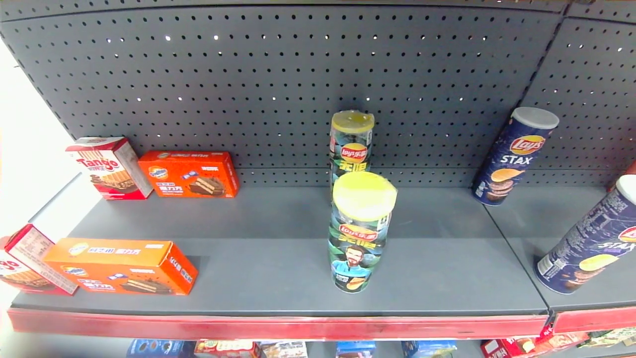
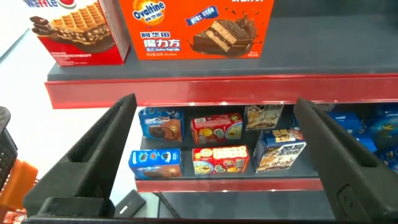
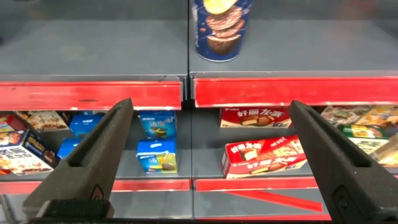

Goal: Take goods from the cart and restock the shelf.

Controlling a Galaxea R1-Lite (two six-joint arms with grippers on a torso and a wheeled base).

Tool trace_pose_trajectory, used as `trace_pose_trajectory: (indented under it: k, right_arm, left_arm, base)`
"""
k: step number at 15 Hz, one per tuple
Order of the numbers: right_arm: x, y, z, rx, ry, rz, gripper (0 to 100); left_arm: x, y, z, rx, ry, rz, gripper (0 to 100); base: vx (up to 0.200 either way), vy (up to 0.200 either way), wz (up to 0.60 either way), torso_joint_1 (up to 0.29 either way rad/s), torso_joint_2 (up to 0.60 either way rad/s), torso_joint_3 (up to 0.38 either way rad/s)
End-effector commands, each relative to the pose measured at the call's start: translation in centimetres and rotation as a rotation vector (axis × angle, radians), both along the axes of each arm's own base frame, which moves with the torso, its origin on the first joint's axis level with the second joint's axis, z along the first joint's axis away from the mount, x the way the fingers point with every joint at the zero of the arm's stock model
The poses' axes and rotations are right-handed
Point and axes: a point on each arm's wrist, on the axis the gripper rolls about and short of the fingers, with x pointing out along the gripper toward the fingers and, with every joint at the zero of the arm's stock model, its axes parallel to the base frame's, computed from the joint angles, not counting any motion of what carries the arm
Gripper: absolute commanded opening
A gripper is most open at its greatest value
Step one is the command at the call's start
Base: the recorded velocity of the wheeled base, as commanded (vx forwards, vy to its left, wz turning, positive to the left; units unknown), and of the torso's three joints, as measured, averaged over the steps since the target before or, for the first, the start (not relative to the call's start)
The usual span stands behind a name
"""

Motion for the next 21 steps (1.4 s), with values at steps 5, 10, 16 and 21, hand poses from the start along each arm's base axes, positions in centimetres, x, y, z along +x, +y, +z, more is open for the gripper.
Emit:
trace_pose_trajectory:
  k: [5,10,16,21]
  right_arm:
    - [0.01,0.00,-0.01,-0.001,0.003,0.002,100]
    - [0.01,0.00,0.01,-0.006,0.001,0.001,100]
    - [0.01,0.00,0.01,-0.003,0.001,0.001,100]
    - [0.01,0.00,0.01,-0.003,0.001,0.001,100]
  left_arm:
    - [0.02,0.00,0.01,0.000,0.003,0.000,100]
    - [0.02,0.00,0.01,0.000,0.003,0.000,100]
    - [0.02,0.00,0.01,0.000,0.003,0.000,100]
    - [0.02,0.00,0.01,0.000,0.003,0.000,100]
  base:
    - [0.000,0.000,0.00,0.000,0.00,0.000]
    - [0.000,0.000,0.00,0.000,0.00,0.000]
    - [0.000,0.000,0.00,0.000,0.00,0.000]
    - [0.000,0.000,0.00,0.000,0.00,0.000]
